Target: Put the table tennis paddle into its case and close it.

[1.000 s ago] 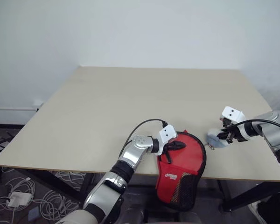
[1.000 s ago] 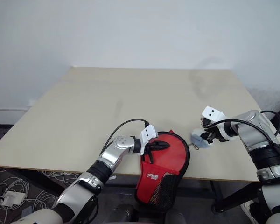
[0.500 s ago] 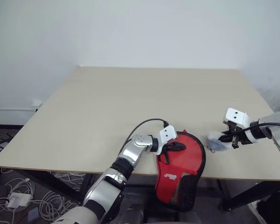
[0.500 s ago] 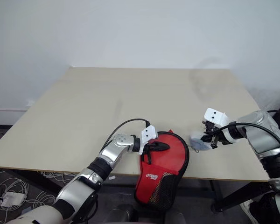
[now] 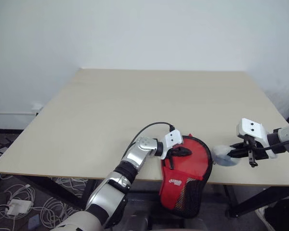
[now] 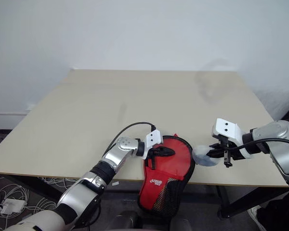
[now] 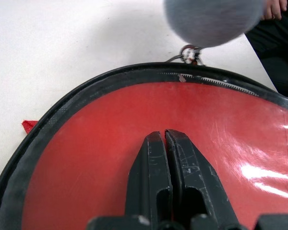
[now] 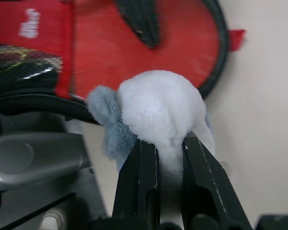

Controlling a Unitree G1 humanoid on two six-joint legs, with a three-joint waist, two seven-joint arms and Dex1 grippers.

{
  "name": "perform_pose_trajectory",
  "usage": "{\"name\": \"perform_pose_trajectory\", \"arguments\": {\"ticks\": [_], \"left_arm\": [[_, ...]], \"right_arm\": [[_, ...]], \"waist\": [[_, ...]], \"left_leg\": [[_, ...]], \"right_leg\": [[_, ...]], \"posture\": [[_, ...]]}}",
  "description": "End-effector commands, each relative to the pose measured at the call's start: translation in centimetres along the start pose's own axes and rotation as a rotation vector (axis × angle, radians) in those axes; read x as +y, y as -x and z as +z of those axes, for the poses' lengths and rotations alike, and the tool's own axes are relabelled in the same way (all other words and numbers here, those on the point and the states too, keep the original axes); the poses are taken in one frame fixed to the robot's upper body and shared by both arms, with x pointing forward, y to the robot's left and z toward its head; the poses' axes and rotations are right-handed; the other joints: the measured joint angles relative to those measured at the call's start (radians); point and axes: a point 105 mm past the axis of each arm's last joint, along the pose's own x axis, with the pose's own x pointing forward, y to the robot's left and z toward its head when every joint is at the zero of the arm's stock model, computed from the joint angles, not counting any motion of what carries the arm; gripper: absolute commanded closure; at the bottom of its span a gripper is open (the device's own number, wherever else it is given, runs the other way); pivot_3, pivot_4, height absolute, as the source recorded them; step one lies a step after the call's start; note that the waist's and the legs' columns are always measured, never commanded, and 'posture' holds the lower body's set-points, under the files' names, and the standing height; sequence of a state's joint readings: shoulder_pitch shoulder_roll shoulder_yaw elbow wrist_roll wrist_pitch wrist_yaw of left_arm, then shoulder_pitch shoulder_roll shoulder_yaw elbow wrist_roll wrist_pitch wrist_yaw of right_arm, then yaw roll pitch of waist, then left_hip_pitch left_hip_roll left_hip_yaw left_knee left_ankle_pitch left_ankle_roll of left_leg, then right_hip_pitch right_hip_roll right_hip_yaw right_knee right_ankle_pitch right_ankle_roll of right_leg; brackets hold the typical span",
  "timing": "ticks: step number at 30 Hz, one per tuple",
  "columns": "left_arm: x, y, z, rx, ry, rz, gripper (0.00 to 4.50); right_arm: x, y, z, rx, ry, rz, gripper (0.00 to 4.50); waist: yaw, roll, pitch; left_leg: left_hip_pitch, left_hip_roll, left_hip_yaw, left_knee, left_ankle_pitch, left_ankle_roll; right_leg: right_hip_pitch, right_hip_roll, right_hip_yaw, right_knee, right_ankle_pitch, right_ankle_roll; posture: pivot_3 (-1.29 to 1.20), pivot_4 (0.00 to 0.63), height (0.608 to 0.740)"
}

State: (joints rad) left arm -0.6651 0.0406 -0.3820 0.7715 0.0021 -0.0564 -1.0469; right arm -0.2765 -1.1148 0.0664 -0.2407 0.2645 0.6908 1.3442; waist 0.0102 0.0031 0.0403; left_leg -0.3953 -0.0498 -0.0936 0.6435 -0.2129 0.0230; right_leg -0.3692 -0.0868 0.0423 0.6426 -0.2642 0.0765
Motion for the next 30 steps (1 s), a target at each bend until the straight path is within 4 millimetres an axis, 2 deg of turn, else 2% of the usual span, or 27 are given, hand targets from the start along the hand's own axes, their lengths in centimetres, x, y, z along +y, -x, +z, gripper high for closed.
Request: {"name": "perform_pose_trajectory", "arguments": {"ticks": [1, 6, 11, 17, 30], "left_arm": [[-0.7, 0.4, -3.1, 0.109, 0.049, -0.017, 4.50], [-0.6, 0.3, -3.0, 0.110, 0.047, -0.021, 4.50], [-0.5, 0.2, -2.9, 0.108, 0.044, -0.021, 4.50], [-0.4, 0.1, -2.8, 0.106, 0.042, -0.020, 4.50], [-0.2, 0.1, -2.6, 0.104, 0.039, -0.015, 4.50]], "right_arm": [[1.0, 0.5, 0.8, -0.022, 0.037, 0.006, 4.31], [2.3, 0.1, 0.2, 0.000, 0.034, 0.037, 4.31], [4.9, -0.4, -1.1, 0.046, 0.046, 0.122, 4.31], [6.8, -0.2, -2.4, 0.077, 0.050, 0.174, 4.31], [9.2, 0.6, -2.4, 0.080, 0.089, 0.269, 4.31]], "waist": [[0.000, 0.000, 0.000], [0.000, -0.001, 0.000], [0.004, -0.003, 0.000], [0.004, -0.003, 0.000], [0.004, -0.004, 0.000]], "left_leg": [[0.000, 0.000, 0.000, 0.000, 0.000, 0.000], [0.000, 0.000, 0.000, 0.000, 0.000, 0.000], [0.000, 0.001, 0.000, 0.000, 0.000, 0.000], [0.000, 0.007, 0.001, 0.001, -0.001, 0.000], [0.000, 0.007, 0.001, 0.001, -0.001, 0.000]], "right_leg": [[0.000, 0.000, 0.000, 0.000, 0.000, 0.000], [0.000, 0.000, 0.000, 0.000, 0.000, 0.000], [0.000, 0.000, 0.000, 0.000, 0.000, 0.000], [0.002, 0.000, -0.001, -0.001, 0.000, 0.000], [0.003, 0.000, -0.002, -0.001, -0.001, 0.001]], "posture": [[0.00, 0.000, 0.734], [0.00, 0.000, 0.734], [0.00, 0.000, 0.734], [0.00, 0.000, 0.734], [0.00, 0.000, 0.734]]}}
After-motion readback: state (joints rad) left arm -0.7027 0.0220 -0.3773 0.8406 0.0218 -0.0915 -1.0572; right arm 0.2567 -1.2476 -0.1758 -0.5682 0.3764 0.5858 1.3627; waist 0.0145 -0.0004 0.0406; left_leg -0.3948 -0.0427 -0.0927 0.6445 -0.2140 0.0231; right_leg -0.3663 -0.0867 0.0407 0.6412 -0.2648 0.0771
